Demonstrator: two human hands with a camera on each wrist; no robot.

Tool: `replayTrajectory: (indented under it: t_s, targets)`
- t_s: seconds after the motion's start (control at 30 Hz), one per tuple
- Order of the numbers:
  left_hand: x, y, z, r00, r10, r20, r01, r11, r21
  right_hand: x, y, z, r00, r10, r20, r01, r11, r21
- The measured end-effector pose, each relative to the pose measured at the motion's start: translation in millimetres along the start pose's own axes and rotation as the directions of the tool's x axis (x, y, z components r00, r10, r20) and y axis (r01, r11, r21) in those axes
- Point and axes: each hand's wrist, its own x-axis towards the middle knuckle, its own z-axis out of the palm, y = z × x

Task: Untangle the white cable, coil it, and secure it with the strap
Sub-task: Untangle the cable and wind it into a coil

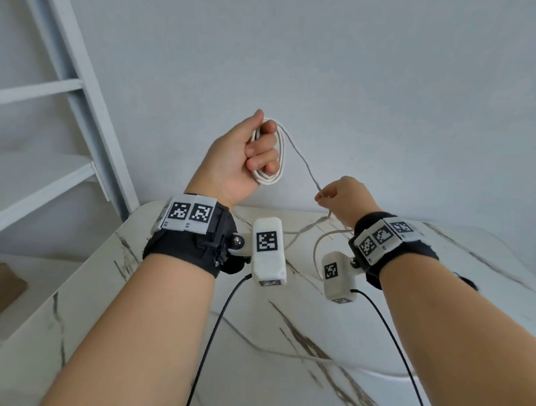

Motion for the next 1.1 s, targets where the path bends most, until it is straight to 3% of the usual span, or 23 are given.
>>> replayTrajectory:
  t_s: [0.13, 0.2, 0.3, 0.4, 0.57, 0.67, 0.8, 0.97, 1.1]
  targets:
    - [-6, 4, 9, 1.000, -0.025, -0.006, 0.024, 0.991, -0.129, -9, -14, -2, 1.000, -0.009, -0.010, 0.008, 0.992, -0.125]
    - [-10, 6, 16, 0.999, -0.033, -0.014, 0.029, 0.976, -0.217, -19, -24, -3, 0.998, -0.029, 0.053, 0.042, 0.961, -0.272]
    - [-14, 9, 25, 0.997, -0.003, -0.079, -0.020, 0.957, -0.290, -31, -35, 5, 0.984, -0.071, 0.164, 0.122, 0.937, -0.328]
    - [-16, 13, 31, 0.983, 0.070, -0.171, -0.104, 0.974, -0.202, -36, -42, 13, 0.965, -0.121, 0.233, 0.195, 0.923, -0.331]
    - [-12, 8, 22, 0.909, 0.200, -0.365, -0.227, 0.973, -0.031, -52, -69, 7, 0.904, -0.271, 0.331, 0.362, 0.898, -0.251]
    - [-10, 3, 14, 0.854, 0.316, -0.413, -0.233, 0.942, 0.240, -57, -73, 1, 0.900, -0.280, 0.335, 0.336, 0.934, -0.122]
    - [-9, -4, 14, 0.808, 0.491, -0.325, -0.174, 0.727, 0.664, -63, -75, -6, 0.901, -0.302, 0.313, 0.317, 0.948, 0.000]
    - [-7, -9, -3, 0.827, 0.518, -0.217, -0.045, 0.447, 0.893, -61, -73, -9, 0.936, -0.276, 0.216, 0.275, 0.961, 0.037]
    - [-15, -10, -8, 0.847, 0.524, -0.086, 0.101, 0.001, 0.995, -60, -67, -13, 0.970, -0.241, 0.039, 0.237, 0.969, 0.072]
